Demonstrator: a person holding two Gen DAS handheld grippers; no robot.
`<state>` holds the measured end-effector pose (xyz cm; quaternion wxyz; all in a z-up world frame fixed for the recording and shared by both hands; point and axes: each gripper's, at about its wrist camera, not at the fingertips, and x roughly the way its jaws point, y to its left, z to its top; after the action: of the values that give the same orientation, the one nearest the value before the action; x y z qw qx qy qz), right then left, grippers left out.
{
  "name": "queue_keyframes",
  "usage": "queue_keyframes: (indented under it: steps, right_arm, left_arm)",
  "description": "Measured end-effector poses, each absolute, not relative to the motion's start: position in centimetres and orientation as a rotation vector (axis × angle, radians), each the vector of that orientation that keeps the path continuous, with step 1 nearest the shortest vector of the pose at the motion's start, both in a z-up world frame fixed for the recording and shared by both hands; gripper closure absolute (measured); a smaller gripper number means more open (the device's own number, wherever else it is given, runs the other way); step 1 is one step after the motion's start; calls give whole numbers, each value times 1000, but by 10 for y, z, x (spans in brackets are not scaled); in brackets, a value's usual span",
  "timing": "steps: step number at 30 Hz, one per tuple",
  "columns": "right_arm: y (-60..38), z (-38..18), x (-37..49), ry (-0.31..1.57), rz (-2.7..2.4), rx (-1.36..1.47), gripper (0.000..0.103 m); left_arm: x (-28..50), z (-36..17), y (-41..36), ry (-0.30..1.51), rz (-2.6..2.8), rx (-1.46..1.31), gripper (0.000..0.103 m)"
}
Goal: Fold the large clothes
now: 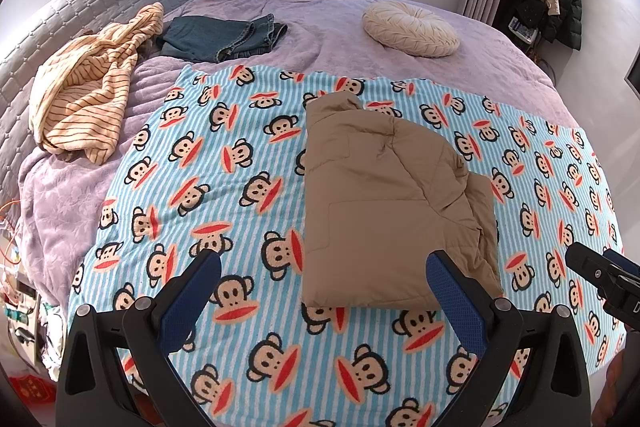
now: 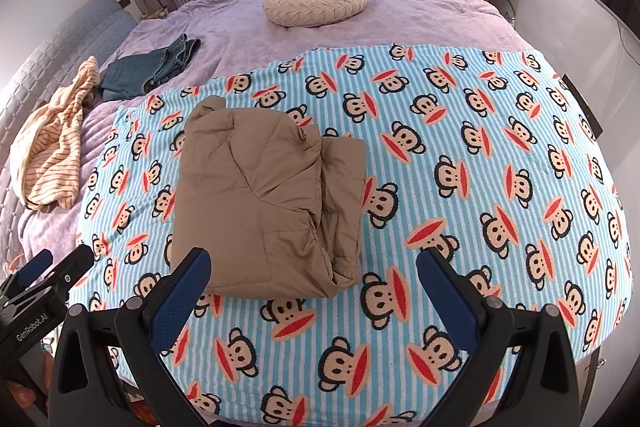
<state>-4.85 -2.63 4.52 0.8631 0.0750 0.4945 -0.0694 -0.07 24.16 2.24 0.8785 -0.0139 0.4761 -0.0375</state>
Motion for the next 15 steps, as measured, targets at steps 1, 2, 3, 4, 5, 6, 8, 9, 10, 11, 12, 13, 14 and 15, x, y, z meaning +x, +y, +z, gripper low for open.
queue_keyframes:
  steps: [1, 2, 3, 4, 5, 6, 8, 9, 10, 11, 12, 13, 14, 15]
  right_arm:
    - [-26, 45, -48, 1037, -145, 156, 0]
    - [-26, 45, -48, 1037, -146, 157, 0]
    - [-26, 45, -48, 1038, -146, 158, 0]
    - [-26, 45, -48, 1038, -146, 159, 0]
    - [-26, 45, -48, 1038, -146, 158, 0]
    - [-26, 45, -48, 1037, -146, 157, 0]
    - [-26, 45, -48, 1038, -145, 157, 0]
    - [-26, 45, -48, 1037, -146, 157, 0]
    - [-26, 45, -48, 1037, -145, 157, 0]
    - [-26, 45, -48, 1038, -145, 157, 0]
    - [-26, 45, -48, 1038, -146, 158, 0]
    - [-26, 45, -48, 1038, -146, 158, 0]
    - [-26, 45, -48, 1038, -146, 158, 0]
    - [-26, 45, -48, 1038, -146, 158, 0]
  left_arm:
    - [-1, 23, 241, 992, -78, -29, 0]
    - [-1, 23, 241, 993, -78, -29, 0]
    - [0, 22, 242, 993, -77, -29, 0]
    - [0, 22, 242, 994, -77, -29, 0]
    - [0, 22, 242, 994, -77, -29, 0]
    - [0, 22, 242, 994, -77, -30, 0]
    - [0, 22, 241, 994, -77, -28, 0]
    - [0, 23, 241, 993, -78, -29, 0]
    - [0, 23, 241, 993, -78, -28, 0]
    - [0, 22, 242, 993, -78, -28, 0]
    - [0, 22, 242, 994, -78, -28, 0]
    - [0, 22, 241, 994, -78, -28, 0]
    - [0, 22, 241, 994, -78, -28, 0]
    - [0, 23, 241, 994, -77, -28, 0]
